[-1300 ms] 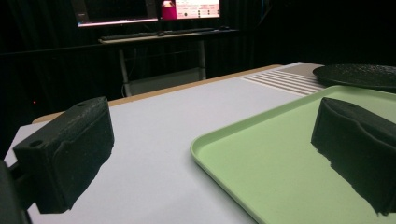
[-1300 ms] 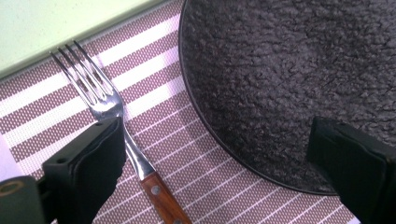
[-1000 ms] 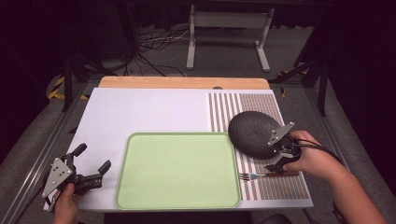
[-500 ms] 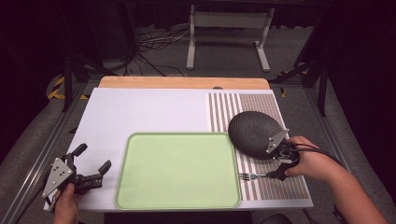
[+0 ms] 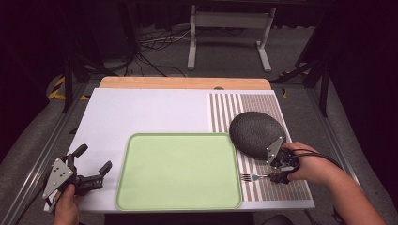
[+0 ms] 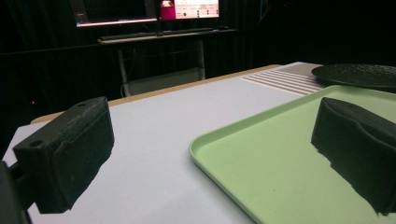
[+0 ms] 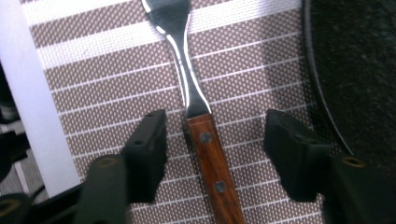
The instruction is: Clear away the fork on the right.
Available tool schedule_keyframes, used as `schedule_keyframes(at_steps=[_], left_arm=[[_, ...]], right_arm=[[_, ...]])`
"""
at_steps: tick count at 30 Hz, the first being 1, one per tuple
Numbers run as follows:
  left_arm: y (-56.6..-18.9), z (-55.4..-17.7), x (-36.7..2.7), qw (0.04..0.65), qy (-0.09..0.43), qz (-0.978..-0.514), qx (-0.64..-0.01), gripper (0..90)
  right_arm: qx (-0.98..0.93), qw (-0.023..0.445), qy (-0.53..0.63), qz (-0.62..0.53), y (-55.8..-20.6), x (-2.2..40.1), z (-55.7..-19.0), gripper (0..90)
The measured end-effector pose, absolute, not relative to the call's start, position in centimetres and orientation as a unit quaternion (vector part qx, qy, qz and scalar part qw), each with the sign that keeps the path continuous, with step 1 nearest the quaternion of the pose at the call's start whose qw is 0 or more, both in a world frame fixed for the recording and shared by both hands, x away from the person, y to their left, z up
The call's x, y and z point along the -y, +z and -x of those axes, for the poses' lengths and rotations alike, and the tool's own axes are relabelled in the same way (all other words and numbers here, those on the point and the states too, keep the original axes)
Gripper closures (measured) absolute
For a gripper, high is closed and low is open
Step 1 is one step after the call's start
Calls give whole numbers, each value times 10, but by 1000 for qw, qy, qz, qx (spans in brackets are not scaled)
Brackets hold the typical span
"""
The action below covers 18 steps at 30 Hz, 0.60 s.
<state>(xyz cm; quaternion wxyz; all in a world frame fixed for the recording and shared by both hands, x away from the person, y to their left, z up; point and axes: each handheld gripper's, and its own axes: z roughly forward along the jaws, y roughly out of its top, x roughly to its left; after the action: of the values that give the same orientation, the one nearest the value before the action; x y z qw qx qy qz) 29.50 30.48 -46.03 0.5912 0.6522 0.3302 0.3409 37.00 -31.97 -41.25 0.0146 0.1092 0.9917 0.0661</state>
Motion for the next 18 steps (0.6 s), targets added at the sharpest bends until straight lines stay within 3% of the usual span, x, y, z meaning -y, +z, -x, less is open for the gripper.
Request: schedule_keyframes(at_steps=[11, 18], left_arm=[[-460, -295, -305, 591, 341, -652, -330, 0], [-460, -295, -305, 592, 341, -651, -330, 0]], right_arm=[[-999, 6, 21, -46, -411, 313, -369, 737], [-1000, 11, 8, -15, -412, 311, -368, 771]])
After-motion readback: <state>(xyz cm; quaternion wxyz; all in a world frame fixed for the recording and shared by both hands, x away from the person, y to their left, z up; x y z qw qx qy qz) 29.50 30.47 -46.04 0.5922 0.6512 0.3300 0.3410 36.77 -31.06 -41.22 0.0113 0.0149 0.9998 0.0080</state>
